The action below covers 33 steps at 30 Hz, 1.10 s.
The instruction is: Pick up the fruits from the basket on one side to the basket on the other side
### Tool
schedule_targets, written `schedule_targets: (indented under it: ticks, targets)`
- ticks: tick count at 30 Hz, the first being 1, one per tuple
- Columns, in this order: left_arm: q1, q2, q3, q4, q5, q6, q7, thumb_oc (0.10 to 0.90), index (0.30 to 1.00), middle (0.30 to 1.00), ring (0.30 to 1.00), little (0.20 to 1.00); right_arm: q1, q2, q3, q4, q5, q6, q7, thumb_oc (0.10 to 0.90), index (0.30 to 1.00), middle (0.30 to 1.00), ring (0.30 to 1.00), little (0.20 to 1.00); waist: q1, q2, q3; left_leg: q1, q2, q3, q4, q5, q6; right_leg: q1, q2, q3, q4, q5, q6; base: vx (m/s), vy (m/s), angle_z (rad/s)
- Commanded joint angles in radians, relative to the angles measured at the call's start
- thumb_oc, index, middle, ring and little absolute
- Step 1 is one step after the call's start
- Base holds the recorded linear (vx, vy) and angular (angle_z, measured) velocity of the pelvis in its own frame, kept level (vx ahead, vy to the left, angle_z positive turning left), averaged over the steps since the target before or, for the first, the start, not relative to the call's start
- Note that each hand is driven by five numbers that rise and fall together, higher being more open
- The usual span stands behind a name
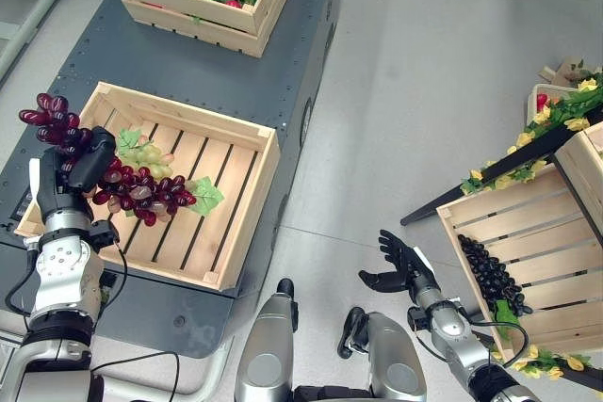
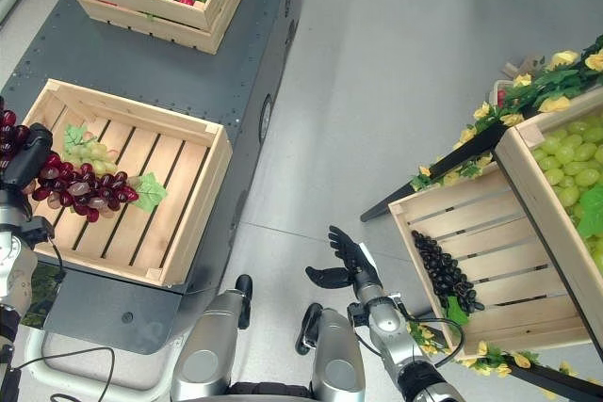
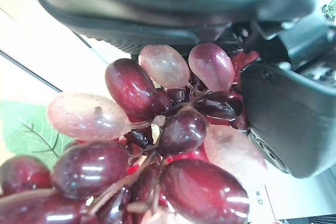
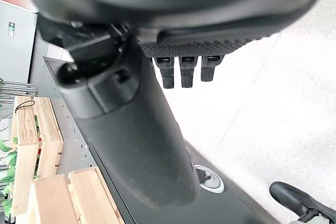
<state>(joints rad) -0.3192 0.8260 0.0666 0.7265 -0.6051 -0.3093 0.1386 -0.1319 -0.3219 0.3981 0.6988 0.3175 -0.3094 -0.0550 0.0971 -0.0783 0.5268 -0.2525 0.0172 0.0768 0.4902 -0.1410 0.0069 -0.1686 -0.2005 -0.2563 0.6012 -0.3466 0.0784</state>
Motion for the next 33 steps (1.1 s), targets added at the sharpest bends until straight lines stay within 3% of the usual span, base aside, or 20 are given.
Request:
schedule_targets:
  ticks: [1,7,9,10,11,16,17,18,19,33]
  targets:
    - [-0.054,-0.003,0.111,-0.052,-0.052,-0.097,0.004,0.4,0.3,0.3,0.3,0.3,0.03,-0.029,-0.031,-0.049,-0.029,-0.036,-0.037,0.8,0.9,0.9,0.9,0.9,0.001,0.095,-0.124,0.09,-0.073,-0.018,-0.046,-0.092,0.06,-0.021,0.007,-0.011,0.008,0.117,-0.027,0.0,0.0,0.0]
    - [-0.075,0.027,0.093,-0.023,-0.04,-0.063,-0.038,0.4,0.3,0.3,0.3,0.3,0.035,-0.042,-0.034,-0.058,-0.026,-0.034,-0.036,0.8,0.9,0.9,0.9,0.9,-0.007,0.093,-0.102,0.075,-0.066,-0.008,-0.032,-0.091,0.061,-0.039,0.006,-0.005,0.024,0.122,-0.023,0.0,0.001,-0.01]
    - [-0.079,0.034,0.087,-0.017,-0.042,-0.056,-0.05,0.563,0.545,0.545,0.545,0.545,0.04,-0.046,-0.036,-0.066,-0.026,-0.032,-0.038,0.8,0.9,0.9,0.9,0.9,-0.009,0.09,-0.094,0.063,-0.064,-0.002,-0.025,-0.089,0.06,-0.049,0.006,-0.004,0.028,0.123,-0.023,0.0,0.0,0.0]
    - [-0.081,0.035,0.086,-0.015,-0.044,-0.056,-0.05,0.587,0.58,0.58,0.58,0.58,0.039,-0.046,-0.036,-0.065,-0.025,-0.032,-0.038,0.8,0.9,0.9,0.9,0.9,-0.009,0.09,-0.094,0.063,-0.063,-0.002,-0.025,-0.089,0.06,-0.049,0.006,-0.004,0.028,0.123,-0.023,0.0,0.0,0.0]
    - [-0.087,0.039,0.085,-0.009,-0.052,-0.056,-0.044,0.8,0.9,0.9,0.9,0.9,0.038,-0.048,-0.035,-0.065,-0.023,-0.035,-0.038,0.8,0.9,0.9,0.9,0.9,-0.01,0.089,-0.089,0.058,-0.062,-0.002,-0.023,-0.089,0.06,-0.053,0.007,-0.003,0.029,0.124,-0.022,0.0,0.0,0.0]
    - [-0.11,0.041,0.076,0.008,-0.061,-0.052,-0.022,0.8,0.9,0.9,0.9,0.9,0.033,-0.046,-0.03,-0.06,-0.02,-0.048,-0.037,0.8,0.9,0.9,0.9,0.9,-0.014,0.084,-0.077,0.045,-0.059,0.004,-0.013,-0.09,0.061,-0.065,0.007,-0.001,0.035,0.127,-0.021,0.0,0.0,0.0]
    - [-0.112,0.042,0.076,0.01,-0.048,-0.058,-0.023,0.761,0.841,0.841,0.841,0.841,0.032,-0.047,-0.03,-0.061,-0.017,-0.046,-0.037,0.8,0.9,0.9,0.9,0.9,-0.013,0.083,-0.076,0.042,-0.058,0.004,-0.01,-0.091,0.061,-0.068,0.007,-0.001,0.037,0.125,-0.022,0.0,0.0,0.0]
    - [-0.112,0.043,0.076,0.011,-0.041,-0.062,-0.024,0.761,0.841,0.841,0.841,0.841,0.032,-0.048,-0.03,-0.061,-0.016,-0.046,-0.036,0.8,0.9,0.9,0.9,0.9,-0.013,0.083,-0.076,0.041,-0.058,0.004,-0.009,-0.091,0.061,-0.067,0.007,-0.001,0.036,0.125,-0.022,0.0,0.0,0.0]
    - [-0.113,0.043,0.073,0.01,-0.045,-0.065,-0.037,0.4,0.3,0.3,0.3,0.3,0.032,-0.048,-0.03,-0.062,-0.015,-0.045,-0.036,0.8,0.9,0.9,0.9,0.9,-0.013,0.082,-0.074,0.038,-0.058,0.004,-0.007,-0.091,0.06,-0.069,0.008,0.0,0.038,0.124,-0.023,0.0,0.0,0.0]
    - [-0.134,0.037,0.06,-0.015,-0.048,-0.081,-0.02,0.4,0.3,0.3,0.3,0.3,0.03,-0.047,-0.025,-0.07,-0.015,-0.04,-0.046,0.8,0.9,0.9,0.9,0.9,-0.012,0.07,-0.058,0.025,-0.054,0.002,0.002,-0.091,0.059,-0.083,0.009,-0.001,0.051,0.123,-0.025,0.0,0.0,0.0]
